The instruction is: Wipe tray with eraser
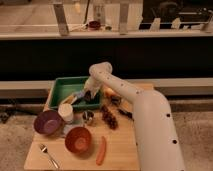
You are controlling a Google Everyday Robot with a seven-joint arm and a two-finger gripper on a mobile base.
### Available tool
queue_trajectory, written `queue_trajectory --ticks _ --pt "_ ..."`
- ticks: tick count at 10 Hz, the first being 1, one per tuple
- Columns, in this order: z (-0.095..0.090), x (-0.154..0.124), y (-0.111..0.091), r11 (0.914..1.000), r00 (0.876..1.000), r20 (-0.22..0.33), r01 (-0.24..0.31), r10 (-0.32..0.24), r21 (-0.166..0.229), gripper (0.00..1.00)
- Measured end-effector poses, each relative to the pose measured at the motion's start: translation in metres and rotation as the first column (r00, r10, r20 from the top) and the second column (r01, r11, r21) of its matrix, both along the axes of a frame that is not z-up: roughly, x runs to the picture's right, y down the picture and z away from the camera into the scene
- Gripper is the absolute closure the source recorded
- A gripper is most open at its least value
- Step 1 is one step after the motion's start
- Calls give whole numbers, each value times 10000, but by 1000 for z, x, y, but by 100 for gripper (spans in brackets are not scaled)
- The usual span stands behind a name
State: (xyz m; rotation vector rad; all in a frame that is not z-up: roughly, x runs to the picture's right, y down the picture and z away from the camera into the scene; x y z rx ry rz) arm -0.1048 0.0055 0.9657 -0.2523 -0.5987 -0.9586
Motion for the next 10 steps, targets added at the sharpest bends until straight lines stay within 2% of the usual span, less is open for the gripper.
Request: queue_trajectory --ticks 3,6,8,10 --pt "7 -10 -20 9996 9998 -128 -175 178 211 100" --pt "11 -43 -39 9992 9996 130 -254 250 311 100" --pt "5 -70 -41 9993 9989 474 -4 -14 368 100" --pt "-8 -86 -30 9985 9954 875 346 -383 435 100"
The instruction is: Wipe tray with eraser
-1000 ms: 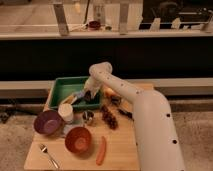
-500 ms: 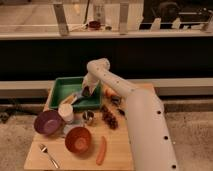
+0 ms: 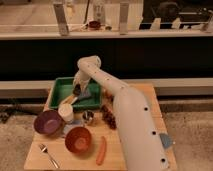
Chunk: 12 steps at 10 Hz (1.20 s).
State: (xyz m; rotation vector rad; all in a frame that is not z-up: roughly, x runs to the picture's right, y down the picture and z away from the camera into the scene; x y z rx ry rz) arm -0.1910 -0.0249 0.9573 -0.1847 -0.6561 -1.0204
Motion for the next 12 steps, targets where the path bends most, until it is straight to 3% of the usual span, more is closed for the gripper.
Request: queue_trajectory --ticks 4,8,12 --pt "-25 -11 30 9988 9972 564 488 -489 20 100" --pt "-24 20 39 9997 9974 697 -144 159 -214 100" --pt "-25 18 40 9995 9970 740 -211 229 -253 100"
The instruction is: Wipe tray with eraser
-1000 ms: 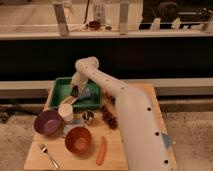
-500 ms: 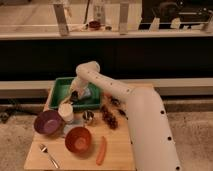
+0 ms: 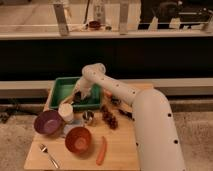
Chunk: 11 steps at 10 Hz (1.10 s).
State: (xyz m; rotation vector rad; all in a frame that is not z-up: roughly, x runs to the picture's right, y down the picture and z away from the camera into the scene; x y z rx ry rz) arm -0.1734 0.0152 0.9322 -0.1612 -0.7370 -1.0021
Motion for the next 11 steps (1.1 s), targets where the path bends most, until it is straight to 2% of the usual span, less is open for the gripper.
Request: queue_trajectory --ticks 11 --pt "0 -2 1 10000 10000 15 15 -15 -15 100"
